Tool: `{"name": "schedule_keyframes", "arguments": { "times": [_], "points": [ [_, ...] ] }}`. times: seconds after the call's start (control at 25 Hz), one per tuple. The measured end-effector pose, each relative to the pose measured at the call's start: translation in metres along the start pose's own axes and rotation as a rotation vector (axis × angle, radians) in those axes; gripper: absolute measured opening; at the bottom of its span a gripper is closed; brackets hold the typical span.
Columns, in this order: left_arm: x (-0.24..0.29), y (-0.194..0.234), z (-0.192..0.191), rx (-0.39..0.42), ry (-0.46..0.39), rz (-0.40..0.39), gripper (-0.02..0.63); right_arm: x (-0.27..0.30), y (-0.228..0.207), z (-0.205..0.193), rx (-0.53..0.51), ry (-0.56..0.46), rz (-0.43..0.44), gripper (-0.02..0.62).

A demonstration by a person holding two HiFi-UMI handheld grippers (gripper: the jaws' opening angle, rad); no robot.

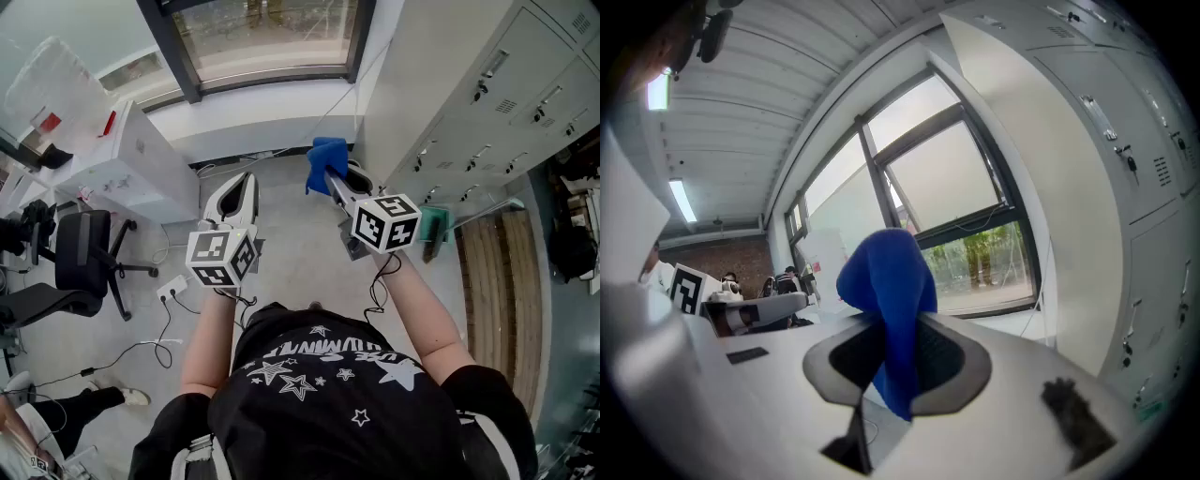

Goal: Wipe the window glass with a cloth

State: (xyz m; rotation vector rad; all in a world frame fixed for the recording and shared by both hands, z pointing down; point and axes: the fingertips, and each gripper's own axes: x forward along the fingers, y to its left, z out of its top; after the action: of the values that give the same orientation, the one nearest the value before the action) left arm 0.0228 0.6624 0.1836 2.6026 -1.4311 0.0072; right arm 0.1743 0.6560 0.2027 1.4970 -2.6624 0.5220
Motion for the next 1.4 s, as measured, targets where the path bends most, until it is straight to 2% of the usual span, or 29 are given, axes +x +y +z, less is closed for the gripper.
{"name": "schedule_keyframes", "arguments": {
  "times": [0.32,0.56,0.8,1.0,1.08,1.2,1.32,1.4],
  "points": [
    [-0.007,0.034,0.007,0.023,0.036,-0.011,0.008,0.023,0.022,-0.002,0.026,-0.002,-0.022,0.075],
    [-0.021,0.059,0.007,0.007,0.038,-0.008,0.008,0.039,0.041,-0.015,0.033,0.026,-0.039,0.075],
    [-0.041,0.080,-0.001,-0.016,0.042,-0.017,0.008,0.048,0.066,-0.017,0.026,0.008,-0.033,0.075],
    [-0.060,0.106,-0.009,-0.032,0.054,-0.023,0.008,0.060,0.080,-0.031,0.037,0.022,-0.080,0.075],
    [-0.066,0.112,-0.010,0.001,0.066,-0.029,0.009,0.066,0.089,-0.035,0.044,0.021,-0.089,0.075],
    [-0.071,0.111,-0.007,0.059,0.060,-0.080,0.008,0.076,0.099,-0.041,0.043,0.024,-0.104,0.075],
    [-0.070,0.123,-0.009,-0.005,0.058,-0.099,0.008,0.085,0.106,-0.045,0.043,0.031,-0.107,0.075],
    [-0.069,0.133,-0.011,-0.008,0.063,-0.083,0.008,0.091,0.107,-0.048,0.042,0.041,-0.102,0.075]
  ]
}}
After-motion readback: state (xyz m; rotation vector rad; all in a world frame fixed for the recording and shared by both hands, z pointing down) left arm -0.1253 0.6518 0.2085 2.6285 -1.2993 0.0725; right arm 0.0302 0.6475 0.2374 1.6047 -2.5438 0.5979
